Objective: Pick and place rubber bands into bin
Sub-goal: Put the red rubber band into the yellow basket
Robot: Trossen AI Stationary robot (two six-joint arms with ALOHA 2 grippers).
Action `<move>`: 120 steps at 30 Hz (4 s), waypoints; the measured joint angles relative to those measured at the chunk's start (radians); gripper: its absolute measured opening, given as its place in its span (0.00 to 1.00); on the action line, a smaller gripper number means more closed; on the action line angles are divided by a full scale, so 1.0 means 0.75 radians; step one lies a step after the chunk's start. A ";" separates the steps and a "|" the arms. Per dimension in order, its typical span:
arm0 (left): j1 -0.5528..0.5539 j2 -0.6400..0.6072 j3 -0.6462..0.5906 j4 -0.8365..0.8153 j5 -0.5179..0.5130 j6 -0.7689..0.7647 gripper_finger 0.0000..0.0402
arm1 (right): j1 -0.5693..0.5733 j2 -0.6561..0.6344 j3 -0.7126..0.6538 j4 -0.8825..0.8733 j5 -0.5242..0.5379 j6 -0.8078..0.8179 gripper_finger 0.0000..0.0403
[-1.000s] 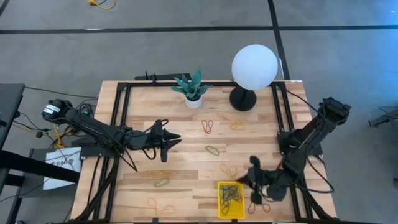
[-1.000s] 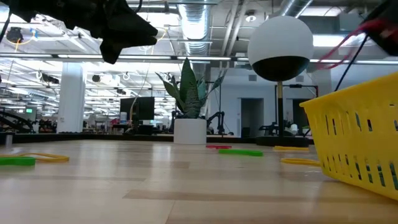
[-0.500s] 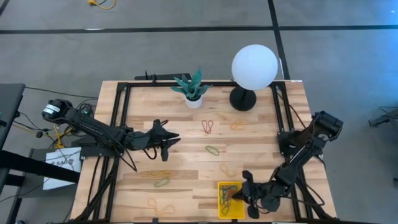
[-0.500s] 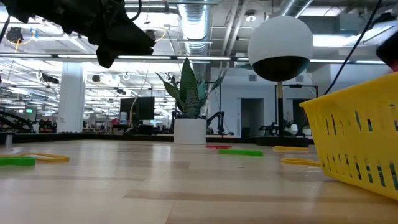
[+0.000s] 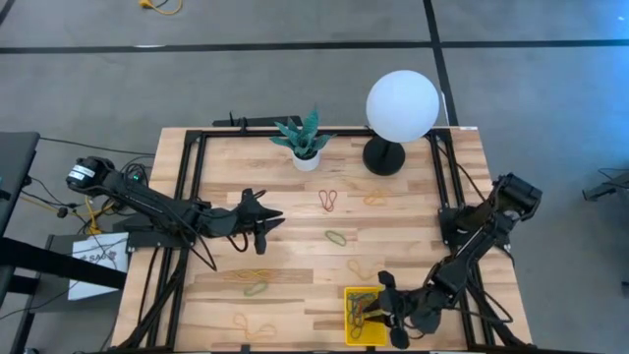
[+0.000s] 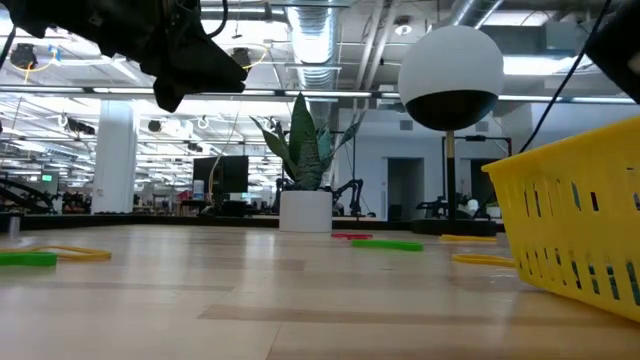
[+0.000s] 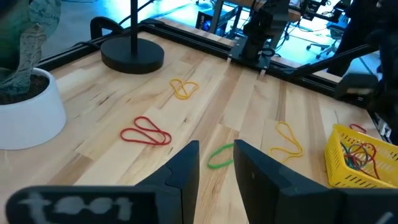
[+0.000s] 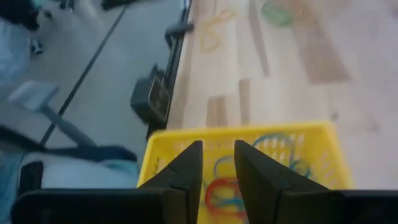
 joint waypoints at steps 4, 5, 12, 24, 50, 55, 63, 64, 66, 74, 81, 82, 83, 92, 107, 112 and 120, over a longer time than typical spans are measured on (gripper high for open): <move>0.000 0.000 0.000 -0.002 -0.001 -0.002 0.22 | -0.066 -0.107 0.000 -0.138 0.118 -0.082 0.21; 0.000 0.000 0.000 -0.002 -0.002 -0.003 0.22 | -0.092 -0.133 0.000 -0.185 0.146 -0.113 0.21; 0.001 0.000 0.000 -0.002 -0.050 -0.003 0.22 | -0.443 -0.206 0.000 -0.378 0.067 -0.448 0.21; 0.002 0.000 0.001 -0.018 -0.063 0.025 0.22 | -1.027 -0.121 -0.001 -0.316 -0.388 -0.664 0.21; 0.178 0.000 0.003 -0.060 -0.023 0.034 0.22 | -1.337 0.372 0.189 -0.244 -0.533 -0.698 0.21; 0.178 0.000 0.002 -0.089 -0.023 0.034 0.22 | -1.329 0.390 0.220 -0.268 -0.574 -0.698 0.21; 0.178 0.000 0.002 -0.102 -0.024 0.032 0.22 | -1.285 0.340 0.216 -0.283 -0.638 -0.690 0.21; 0.178 0.000 0.002 -0.102 -0.024 0.032 0.22 | -1.278 0.340 0.216 -0.281 -0.644 -0.687 0.21; 0.178 0.000 0.002 -0.102 -0.024 0.031 0.22 | -1.265 0.340 0.216 -0.281 -0.653 -0.687 0.21; 0.177 0.000 0.002 -0.103 -0.017 0.004 0.22 | -1.255 0.340 0.216 -0.271 -0.610 -0.694 0.21; 0.177 0.000 0.001 -0.108 0.003 -0.007 0.22 | -1.256 0.337 0.216 -0.261 -0.531 -0.699 0.21; 0.177 0.000 0.001 -0.108 0.003 -0.007 0.22 | -1.256 0.337 0.216 -0.261 -0.532 -0.699 0.21; 0.177 0.000 0.001 -0.108 0.003 -0.007 0.22 | -1.255 0.337 0.216 -0.261 -0.536 -0.698 0.21; 0.177 0.000 0.001 -0.109 0.003 -0.007 0.22 | -1.207 0.336 0.216 -0.261 -0.615 -0.702 0.21; 0.177 0.000 0.001 -0.109 0.004 -0.007 0.22 | -1.200 0.335 0.216 -0.292 -0.604 -0.723 0.21; 0.177 0.000 0.001 -0.109 0.005 -0.007 0.22 | -1.194 0.335 0.216 -0.299 -0.540 -0.723 0.21; 0.177 0.000 0.001 -0.111 0.005 -0.007 0.22 | -1.168 0.417 0.224 -0.263 -0.514 -0.730 0.21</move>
